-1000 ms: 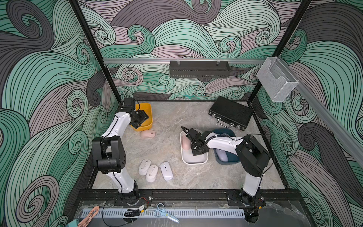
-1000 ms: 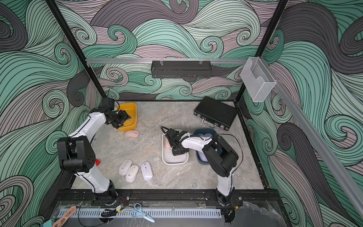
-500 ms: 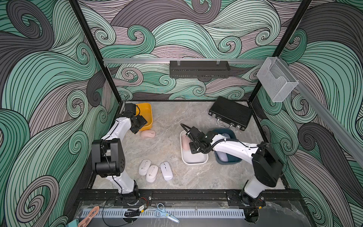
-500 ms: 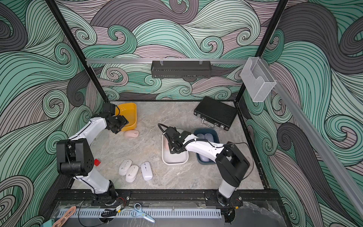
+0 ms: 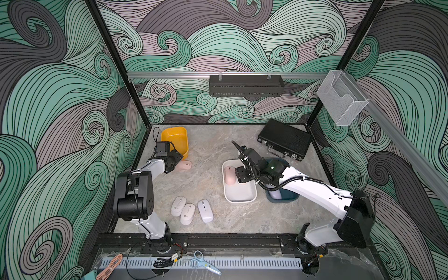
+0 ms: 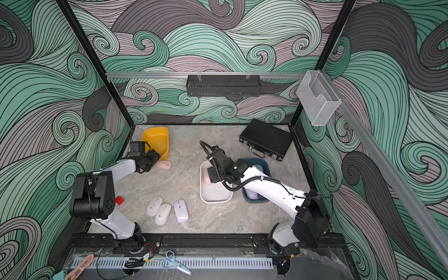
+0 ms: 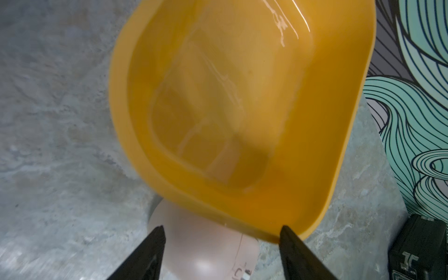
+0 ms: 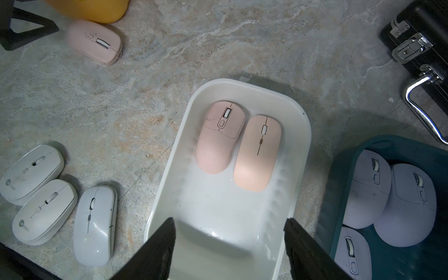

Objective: Place the mice by color into the storage box
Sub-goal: Move the storage box to the center of the board.

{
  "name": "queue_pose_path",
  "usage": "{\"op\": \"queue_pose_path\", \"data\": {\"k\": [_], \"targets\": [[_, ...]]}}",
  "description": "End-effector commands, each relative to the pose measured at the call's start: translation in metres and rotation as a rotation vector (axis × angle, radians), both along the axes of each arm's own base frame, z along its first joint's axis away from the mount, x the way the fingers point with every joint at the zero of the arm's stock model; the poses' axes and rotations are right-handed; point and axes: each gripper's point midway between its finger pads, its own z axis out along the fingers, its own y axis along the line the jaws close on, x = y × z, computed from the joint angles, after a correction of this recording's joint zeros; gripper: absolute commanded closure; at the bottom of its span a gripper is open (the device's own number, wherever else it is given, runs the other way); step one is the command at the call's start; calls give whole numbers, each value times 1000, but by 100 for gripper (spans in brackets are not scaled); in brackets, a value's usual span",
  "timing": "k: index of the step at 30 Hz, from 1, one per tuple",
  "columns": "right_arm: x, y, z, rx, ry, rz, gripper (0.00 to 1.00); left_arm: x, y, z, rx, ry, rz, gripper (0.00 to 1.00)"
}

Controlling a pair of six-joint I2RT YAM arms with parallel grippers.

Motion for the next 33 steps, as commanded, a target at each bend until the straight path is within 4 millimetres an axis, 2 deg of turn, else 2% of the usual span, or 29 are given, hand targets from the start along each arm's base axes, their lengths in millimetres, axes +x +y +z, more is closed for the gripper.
{"op": "queue_pose_path", "data": {"k": [1,5,8,16,20,26,30,33], "targets": [[-2,-13,3,-21,-22,-11,28,16,3,1,27,-39,-19,27],[-3,-16,7,-15,-32,-10,28,20,-3,-10,9,-35,-40,27],[-2,-18,10,-12,-45,-13,28,19,-15,-13,6,-47,-83,28],[0,-18,13,-11,-58,-7,27,16,-52,4,47,-89,-203,28],[0,-24,14,-13,-68,-20,26,7,-73,-1,49,-74,-250,28],[0,-33,22,-20,-97,-32,22,-17,-98,-10,42,-67,-290,28],[3,-36,27,-24,-113,-33,20,-29,-112,-3,43,-86,-328,28],[4,-37,27,-28,-113,-33,19,-28,-115,11,50,-108,-338,27]]}}
